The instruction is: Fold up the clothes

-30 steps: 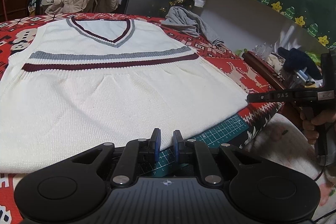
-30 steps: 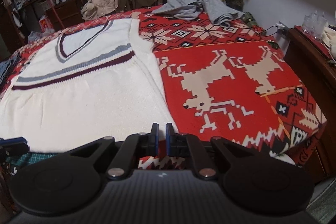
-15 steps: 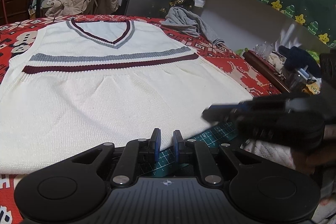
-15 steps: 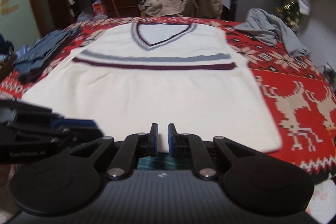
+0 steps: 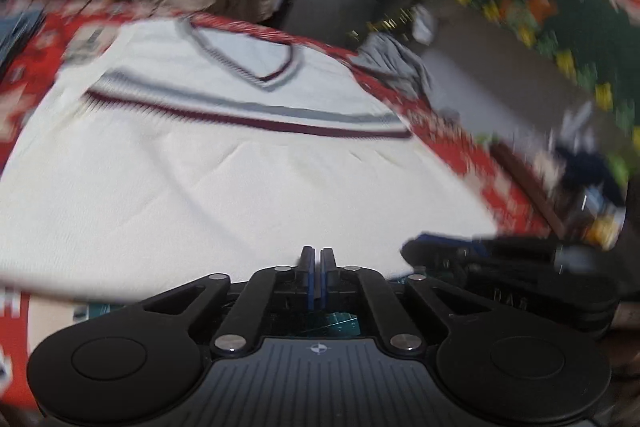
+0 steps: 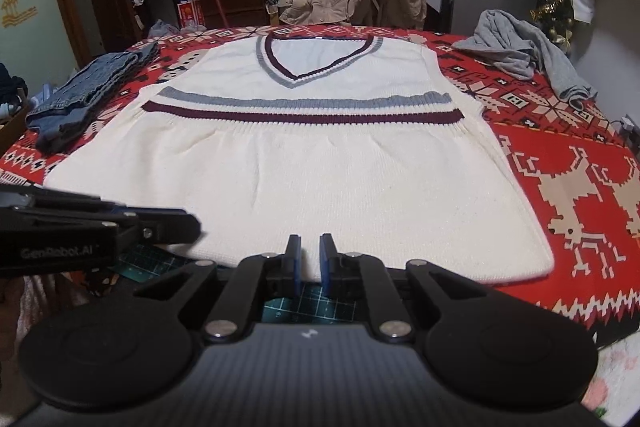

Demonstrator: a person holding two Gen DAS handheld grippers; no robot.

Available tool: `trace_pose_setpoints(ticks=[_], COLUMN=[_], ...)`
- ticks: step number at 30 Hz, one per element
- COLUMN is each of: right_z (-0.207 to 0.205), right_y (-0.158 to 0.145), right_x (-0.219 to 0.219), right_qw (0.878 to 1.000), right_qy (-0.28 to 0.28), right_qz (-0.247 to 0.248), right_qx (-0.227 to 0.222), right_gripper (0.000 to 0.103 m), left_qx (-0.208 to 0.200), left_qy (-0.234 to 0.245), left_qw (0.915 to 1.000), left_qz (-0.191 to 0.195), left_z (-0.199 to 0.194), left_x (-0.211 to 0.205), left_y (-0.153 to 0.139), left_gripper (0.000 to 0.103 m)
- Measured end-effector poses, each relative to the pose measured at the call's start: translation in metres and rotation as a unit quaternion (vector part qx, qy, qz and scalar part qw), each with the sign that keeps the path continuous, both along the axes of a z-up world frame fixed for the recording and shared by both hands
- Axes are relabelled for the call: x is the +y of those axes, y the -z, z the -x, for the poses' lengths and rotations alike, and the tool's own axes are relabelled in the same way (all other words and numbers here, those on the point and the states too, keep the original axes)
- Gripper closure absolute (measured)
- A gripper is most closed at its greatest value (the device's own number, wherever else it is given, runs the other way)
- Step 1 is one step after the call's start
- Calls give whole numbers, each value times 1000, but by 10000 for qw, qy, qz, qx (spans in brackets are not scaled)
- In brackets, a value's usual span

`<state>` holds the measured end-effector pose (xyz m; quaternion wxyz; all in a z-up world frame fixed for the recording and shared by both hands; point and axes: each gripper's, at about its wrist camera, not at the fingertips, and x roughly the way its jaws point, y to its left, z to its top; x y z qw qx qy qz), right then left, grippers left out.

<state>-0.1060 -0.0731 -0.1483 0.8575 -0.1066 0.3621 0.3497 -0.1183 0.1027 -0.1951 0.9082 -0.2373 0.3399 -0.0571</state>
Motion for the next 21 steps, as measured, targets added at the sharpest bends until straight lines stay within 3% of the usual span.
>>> trace_pose_setpoints(ticks=[3,6,10,13,16,19,21], right_z=[0,-2,-3,-3,-3,-3,-3], right_y=[1,2,2,2,2,2,2], right_x=[-2,-2,-2,-4,-4,-5,-5], right_qw=[10000,10000,10000,9999,9999,9999,9999], right_qy=[-5,1,-8,-3,-5,2,2], right_qz=[-45,-74,-86,-110,-111,-125,-131], right_qx=[11,34,39,59,66,80,88], right_gripper=[93,93,93,93,93,93,93], left_qx=[111,203,192,146,35,28,-2], left_qy=[-496,-952,-1602,-2134,-2589,-3074,-3310], left_qw=[9968,9883,9713,9539,9396,9286,9164], left_qz=[619,1173,1748,2104,2237,2078,2253], left_z=[10,21,38,52,69,84,93], left_x=[24,45,70,87,100,112,122], left_y=[6,11,16,19,17,14,17], left_gripper=[101,101,101,101,101,101,101])
